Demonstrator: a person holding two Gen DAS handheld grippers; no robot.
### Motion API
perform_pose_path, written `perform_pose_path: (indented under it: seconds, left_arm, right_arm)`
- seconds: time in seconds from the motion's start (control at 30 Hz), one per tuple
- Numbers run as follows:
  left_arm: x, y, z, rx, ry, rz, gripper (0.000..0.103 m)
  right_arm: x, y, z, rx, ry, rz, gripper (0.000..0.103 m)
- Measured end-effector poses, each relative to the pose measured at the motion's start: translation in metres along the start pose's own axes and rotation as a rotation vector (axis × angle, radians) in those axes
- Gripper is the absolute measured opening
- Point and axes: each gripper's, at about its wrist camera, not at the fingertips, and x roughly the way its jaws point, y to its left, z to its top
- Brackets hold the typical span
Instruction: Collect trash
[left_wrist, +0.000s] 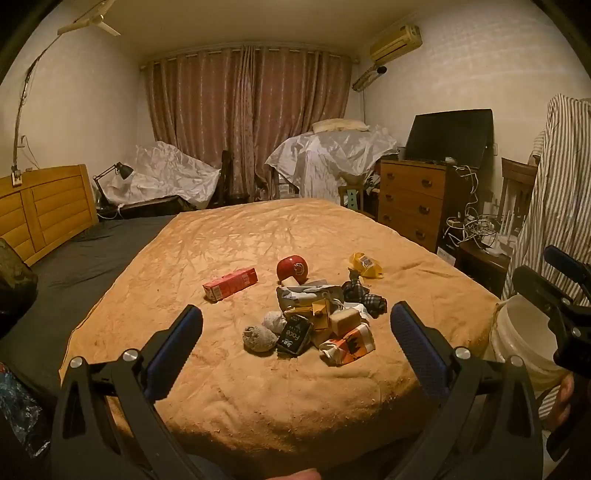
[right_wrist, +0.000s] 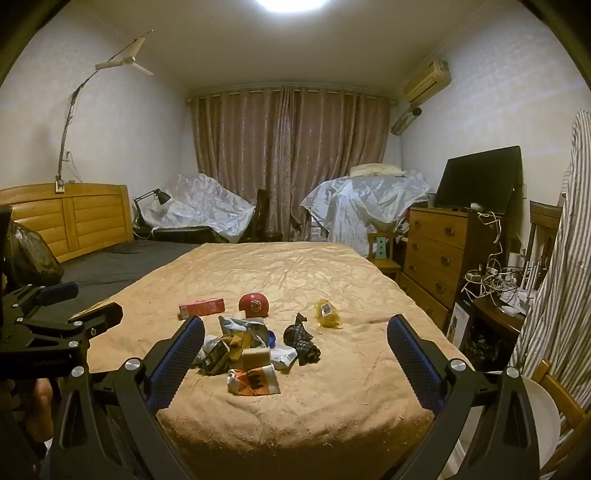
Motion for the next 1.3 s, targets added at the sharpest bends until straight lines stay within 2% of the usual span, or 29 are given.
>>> perform_pose_path:
  seconds: [0.47,1.3]
  left_arm:
    - [0.0036,0.0085,-0.0057,-0.003,0.021,-0.02,0.098]
    - [0.0063,0.0057,-0.0051,0.0,0.032,-0.007,0.098]
  right_arm:
    - [-0.0004,0.0002,0.0001,-0.002,-0.002,-0.001,0.099]
    - [0.002,0.0037,-0.0021,-0.006,0.002,0.001,0.099]
